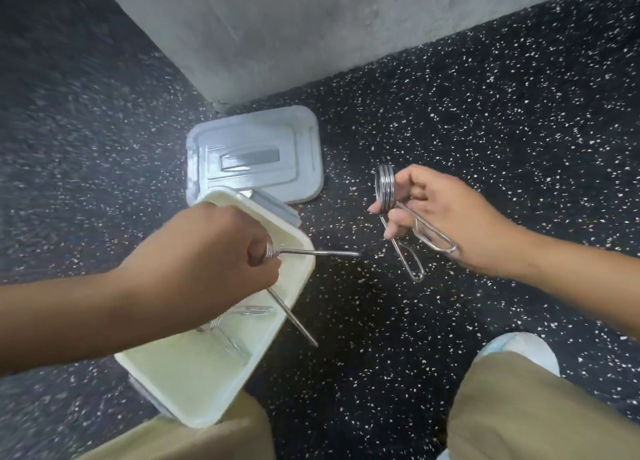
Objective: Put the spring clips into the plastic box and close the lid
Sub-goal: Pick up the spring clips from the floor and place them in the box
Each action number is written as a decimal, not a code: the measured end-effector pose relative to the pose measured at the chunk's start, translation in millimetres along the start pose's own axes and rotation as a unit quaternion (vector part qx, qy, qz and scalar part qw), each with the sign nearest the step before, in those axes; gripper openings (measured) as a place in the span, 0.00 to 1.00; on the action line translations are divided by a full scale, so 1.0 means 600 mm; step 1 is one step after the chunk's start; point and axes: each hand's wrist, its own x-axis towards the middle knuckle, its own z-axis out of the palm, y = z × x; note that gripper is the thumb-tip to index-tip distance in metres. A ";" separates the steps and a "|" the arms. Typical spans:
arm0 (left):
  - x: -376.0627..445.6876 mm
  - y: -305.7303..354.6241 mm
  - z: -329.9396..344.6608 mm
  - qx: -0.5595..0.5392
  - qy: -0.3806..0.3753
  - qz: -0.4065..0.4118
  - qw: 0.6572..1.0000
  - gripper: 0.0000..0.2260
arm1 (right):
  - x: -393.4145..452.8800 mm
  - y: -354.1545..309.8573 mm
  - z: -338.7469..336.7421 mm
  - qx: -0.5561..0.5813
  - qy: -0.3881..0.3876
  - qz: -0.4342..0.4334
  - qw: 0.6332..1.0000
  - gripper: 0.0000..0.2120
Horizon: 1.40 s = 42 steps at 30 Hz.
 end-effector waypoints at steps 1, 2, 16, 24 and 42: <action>-0.012 -0.014 -0.002 -0.004 0.002 -0.013 1.000 0.20 | 0.001 -0.014 0.010 0.022 -0.008 -0.001 1.000 0.09; -0.023 -0.028 -0.002 -0.008 0.004 -0.025 1.000 0.20 | 0.002 -0.027 0.020 0.036 -0.016 -0.001 0.999 0.10; -0.118 -0.167 0.107 -0.018 0.058 -0.184 0.981 0.20 | -0.006 -0.117 0.107 -0.071 -0.139 0.032 0.987 0.14; -0.084 -0.195 0.211 0.072 -0.035 -0.177 0.981 0.15 | 0.000 -0.128 0.152 -0.252 -0.075 -0.046 0.964 0.12; -0.086 -0.230 0.267 0.054 -0.102 -0.225 0.967 0.07 | 0.130 -0.180 0.297 -0.603 -0.175 -0.092 0.773 0.23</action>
